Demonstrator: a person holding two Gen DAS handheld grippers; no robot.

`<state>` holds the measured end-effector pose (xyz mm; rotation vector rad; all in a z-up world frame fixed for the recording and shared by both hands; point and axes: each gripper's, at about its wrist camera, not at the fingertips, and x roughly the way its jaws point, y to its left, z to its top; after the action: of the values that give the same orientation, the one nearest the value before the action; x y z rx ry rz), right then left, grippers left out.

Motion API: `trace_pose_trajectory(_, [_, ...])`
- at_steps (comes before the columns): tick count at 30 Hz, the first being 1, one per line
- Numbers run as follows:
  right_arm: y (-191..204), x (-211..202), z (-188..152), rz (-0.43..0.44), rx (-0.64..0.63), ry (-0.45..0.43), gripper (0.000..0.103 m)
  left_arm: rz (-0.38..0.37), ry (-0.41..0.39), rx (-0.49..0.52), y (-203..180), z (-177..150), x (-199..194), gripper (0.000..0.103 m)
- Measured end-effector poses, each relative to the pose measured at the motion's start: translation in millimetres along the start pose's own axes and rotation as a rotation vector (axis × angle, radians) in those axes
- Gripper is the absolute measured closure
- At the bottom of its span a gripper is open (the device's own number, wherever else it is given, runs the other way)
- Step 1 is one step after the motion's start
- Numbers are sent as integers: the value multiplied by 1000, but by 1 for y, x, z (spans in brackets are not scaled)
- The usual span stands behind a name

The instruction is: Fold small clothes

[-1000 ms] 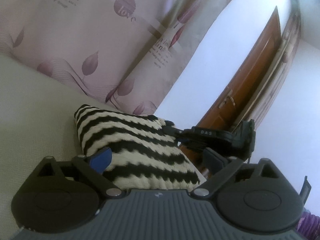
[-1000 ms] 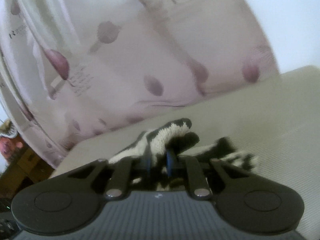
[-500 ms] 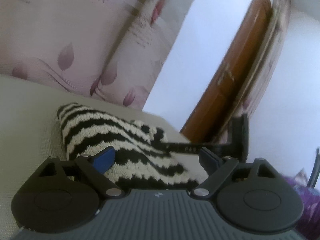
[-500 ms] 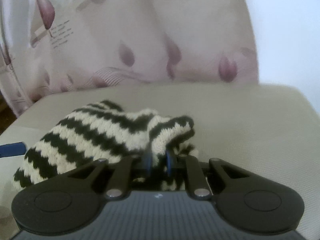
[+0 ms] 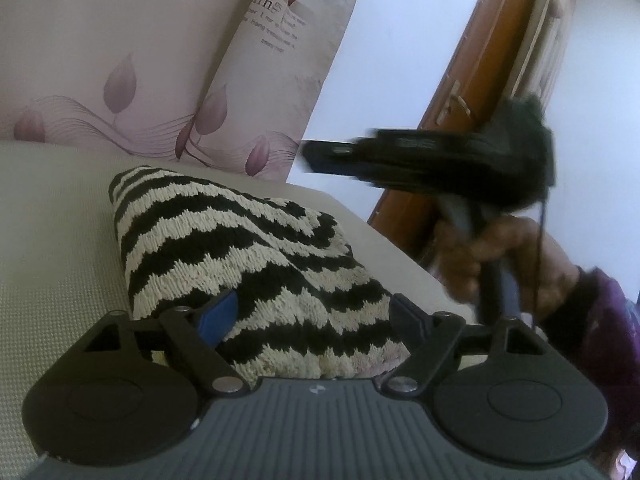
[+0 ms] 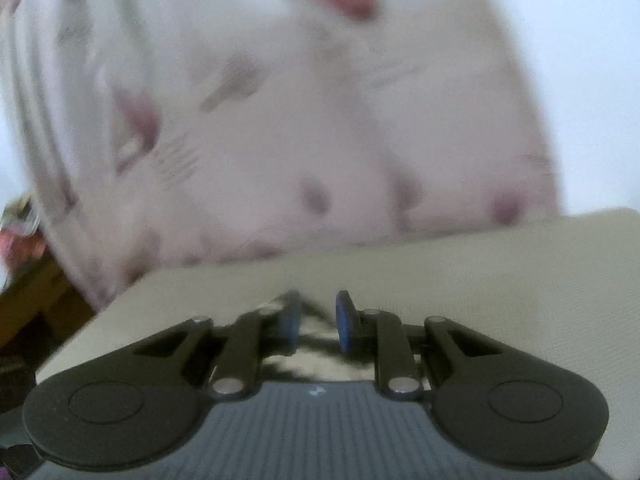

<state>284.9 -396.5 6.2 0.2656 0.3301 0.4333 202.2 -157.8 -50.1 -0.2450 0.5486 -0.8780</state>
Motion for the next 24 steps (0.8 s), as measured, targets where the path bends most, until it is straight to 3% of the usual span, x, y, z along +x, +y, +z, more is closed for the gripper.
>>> trace_pose_trajectory(4, [28,53,-7,54,-99,125,86,-7,1,-9,3,0,-1,21])
trace_pose_trajectory(6, [28,82,-24,-37,-168,261,88,2,4,7,2,2,-4,21])
trace_pose_trajectory(7, [27,88,-35,-68,-229,285,89,2,6,4,2,4,-6,21])
trace_pose_trajectory(12, [0,60,-36,17,-61,208,89,2,-59,-12,2,20,-19,19])
trace_pose_trajectory(17, [-2,-11,-40,12,4,60,87,23,-47,-18,8,21,-7,21])
trace_pose_trajectory(20, [-1,-50,-62,-5,15,50,87,17,-45,-40,11,15,-2,21])
trace_pose_trajectory(24, [5,-70,-93,-23,29,107,86,27,-38,-25,9,10,1,20])
